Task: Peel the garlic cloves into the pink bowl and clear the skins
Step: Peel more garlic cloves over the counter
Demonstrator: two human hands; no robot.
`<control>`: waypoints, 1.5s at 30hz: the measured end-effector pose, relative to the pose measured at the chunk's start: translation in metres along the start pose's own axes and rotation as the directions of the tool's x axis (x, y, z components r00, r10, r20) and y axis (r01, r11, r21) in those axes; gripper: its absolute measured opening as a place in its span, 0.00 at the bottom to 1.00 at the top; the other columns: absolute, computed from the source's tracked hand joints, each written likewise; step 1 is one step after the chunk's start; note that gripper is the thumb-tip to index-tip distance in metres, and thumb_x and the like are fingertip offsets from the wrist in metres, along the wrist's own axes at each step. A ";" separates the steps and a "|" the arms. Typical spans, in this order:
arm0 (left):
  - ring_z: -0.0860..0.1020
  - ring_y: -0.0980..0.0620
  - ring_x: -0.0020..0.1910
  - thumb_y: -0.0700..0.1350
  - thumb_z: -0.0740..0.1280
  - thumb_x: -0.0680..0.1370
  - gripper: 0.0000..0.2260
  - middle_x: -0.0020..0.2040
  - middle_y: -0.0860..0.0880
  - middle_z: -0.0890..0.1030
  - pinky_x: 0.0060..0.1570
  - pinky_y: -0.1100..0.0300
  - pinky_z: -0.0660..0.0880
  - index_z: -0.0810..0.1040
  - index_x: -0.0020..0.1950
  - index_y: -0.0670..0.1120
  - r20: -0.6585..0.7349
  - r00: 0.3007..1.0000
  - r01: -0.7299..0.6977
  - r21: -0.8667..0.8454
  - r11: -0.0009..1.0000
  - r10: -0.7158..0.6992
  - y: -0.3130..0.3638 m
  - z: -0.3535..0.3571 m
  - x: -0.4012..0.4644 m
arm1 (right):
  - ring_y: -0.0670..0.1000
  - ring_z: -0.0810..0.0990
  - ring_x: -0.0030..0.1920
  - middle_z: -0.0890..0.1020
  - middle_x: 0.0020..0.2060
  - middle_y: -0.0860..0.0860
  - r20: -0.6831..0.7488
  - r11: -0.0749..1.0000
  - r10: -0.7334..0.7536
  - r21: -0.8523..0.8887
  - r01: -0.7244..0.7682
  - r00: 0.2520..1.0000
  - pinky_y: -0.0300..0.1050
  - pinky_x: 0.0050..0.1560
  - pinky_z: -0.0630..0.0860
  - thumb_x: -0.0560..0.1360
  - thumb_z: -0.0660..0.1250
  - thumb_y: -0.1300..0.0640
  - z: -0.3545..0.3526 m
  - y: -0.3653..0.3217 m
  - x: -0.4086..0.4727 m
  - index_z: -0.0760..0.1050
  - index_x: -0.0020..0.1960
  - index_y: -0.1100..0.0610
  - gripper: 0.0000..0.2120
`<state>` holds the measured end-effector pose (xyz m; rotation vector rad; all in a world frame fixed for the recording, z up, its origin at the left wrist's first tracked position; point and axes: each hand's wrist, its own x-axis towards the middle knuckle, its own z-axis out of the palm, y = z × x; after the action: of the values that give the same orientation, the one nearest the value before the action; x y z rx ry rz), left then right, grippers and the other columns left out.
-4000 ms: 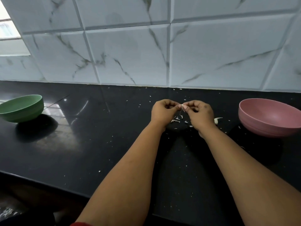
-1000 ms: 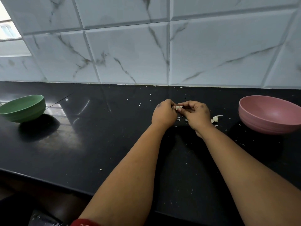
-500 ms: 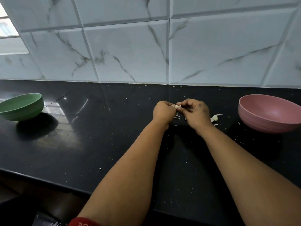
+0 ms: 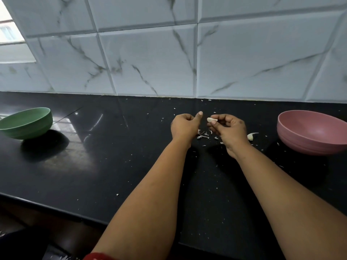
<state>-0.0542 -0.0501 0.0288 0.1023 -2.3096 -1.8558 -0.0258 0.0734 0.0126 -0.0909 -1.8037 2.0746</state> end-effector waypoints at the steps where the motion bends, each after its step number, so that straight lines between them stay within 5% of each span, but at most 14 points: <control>1: 0.79 0.51 0.34 0.52 0.71 0.75 0.14 0.31 0.50 0.79 0.40 0.55 0.77 0.78 0.33 0.46 -0.011 1.000 -0.022 0.035 0.999 0.023 -0.001 -0.001 0.000 | 0.48 0.84 0.44 0.84 0.45 0.58 0.000 1.000 -0.002 -0.011 0.002 1.000 0.35 0.44 0.79 0.74 0.69 0.67 0.000 0.001 0.001 0.80 0.49 0.60 0.06; 4: 0.78 0.56 0.36 0.44 0.74 0.73 0.04 0.37 0.53 0.82 0.40 0.61 0.74 0.82 0.38 0.49 -0.002 0.999 -0.054 0.066 0.996 0.054 -0.001 -0.003 -0.002 | 0.48 0.84 0.44 0.84 0.45 0.58 -0.001 1.000 0.011 -0.024 -0.011 1.000 0.38 0.46 0.79 0.73 0.71 0.66 -0.001 0.002 0.002 0.81 0.47 0.58 0.05; 8: 0.75 0.55 0.30 0.46 0.79 0.67 0.16 0.32 0.49 0.80 0.34 0.61 0.74 0.72 0.31 0.46 -0.021 1.000 -0.014 -0.032 0.999 0.013 0.002 -0.004 -0.004 | 0.51 0.83 0.46 0.85 0.45 0.57 -0.003 0.999 0.015 -0.030 -0.015 1.000 0.43 0.51 0.80 0.71 0.74 0.65 -0.001 0.003 0.002 0.82 0.44 0.56 0.06; 15: 0.75 0.56 0.30 0.41 0.71 0.77 0.05 0.37 0.46 0.82 0.29 0.68 0.74 0.80 0.41 0.42 0.252 0.963 0.154 -0.237 0.959 -0.092 0.002 0.004 -0.005 | 0.56 0.84 0.48 0.85 0.44 0.56 -0.021 0.995 0.003 -0.101 -0.005 1.000 0.52 0.54 0.81 0.71 0.75 0.62 -0.003 0.004 0.003 0.81 0.42 0.55 0.05; 26: 0.71 0.58 0.25 0.36 0.64 0.80 0.09 0.32 0.47 0.77 0.25 0.69 0.70 0.79 0.41 0.41 0.258 0.955 0.192 -0.159 0.968 -0.147 -0.002 0.011 0.000 | 0.39 0.82 0.39 0.84 0.40 0.48 0.053 0.945 -0.103 -0.305 0.114 0.993 0.31 0.44 0.78 0.69 0.75 0.67 -0.006 -0.001 0.002 0.82 0.49 0.55 0.11; 33: 0.72 0.55 0.31 0.38 0.61 0.81 0.08 0.36 0.46 0.76 0.26 0.69 0.71 0.79 0.48 0.39 0.295 0.943 0.177 -0.047 0.983 -0.156 -0.002 0.011 0.000 | 0.46 0.84 0.44 0.85 0.42 0.51 0.081 0.949 -0.059 -0.305 0.081 0.995 0.37 0.49 0.80 0.66 0.77 0.66 -0.008 0.000 0.001 0.83 0.47 0.55 0.11; 38: 0.73 0.52 0.35 0.40 0.59 0.80 0.09 0.38 0.47 0.77 0.36 0.60 0.71 0.79 0.51 0.41 0.280 0.958 0.025 0.155 0.988 -0.068 -0.004 0.012 -0.001 | 0.44 0.83 0.42 0.85 0.41 0.49 0.096 0.958 -0.053 -0.277 0.077 0.994 0.33 0.47 0.79 0.68 0.75 0.67 -0.004 -0.002 -0.001 0.83 0.48 0.57 0.11; 42: 0.76 0.49 0.39 0.40 0.60 0.80 0.10 0.38 0.46 0.79 0.40 0.56 0.73 0.78 0.42 0.45 0.281 0.959 0.033 0.052 0.998 -0.046 -0.004 0.010 -0.001 | 0.39 0.81 0.39 0.84 0.39 0.48 0.055 0.960 -0.065 -0.270 0.078 0.996 0.29 0.42 0.77 0.69 0.75 0.66 -0.002 -0.002 -0.001 0.82 0.48 0.57 0.10; 45: 0.78 0.51 0.35 0.42 0.64 0.80 0.08 0.40 0.45 0.81 0.34 0.60 0.74 0.79 0.43 0.45 0.309 0.950 0.052 -0.018 0.998 -0.044 -0.001 0.006 0.000 | 0.44 0.82 0.40 0.84 0.40 0.50 0.004 0.951 -0.067 -0.301 0.065 0.998 0.34 0.44 0.79 0.69 0.76 0.64 -0.003 0.001 0.001 0.81 0.47 0.56 0.09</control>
<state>-0.0553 -0.0451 0.0263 -0.1487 -2.4999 -2.0533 -0.0265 0.0763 0.0118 -0.1181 -2.0773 1.7379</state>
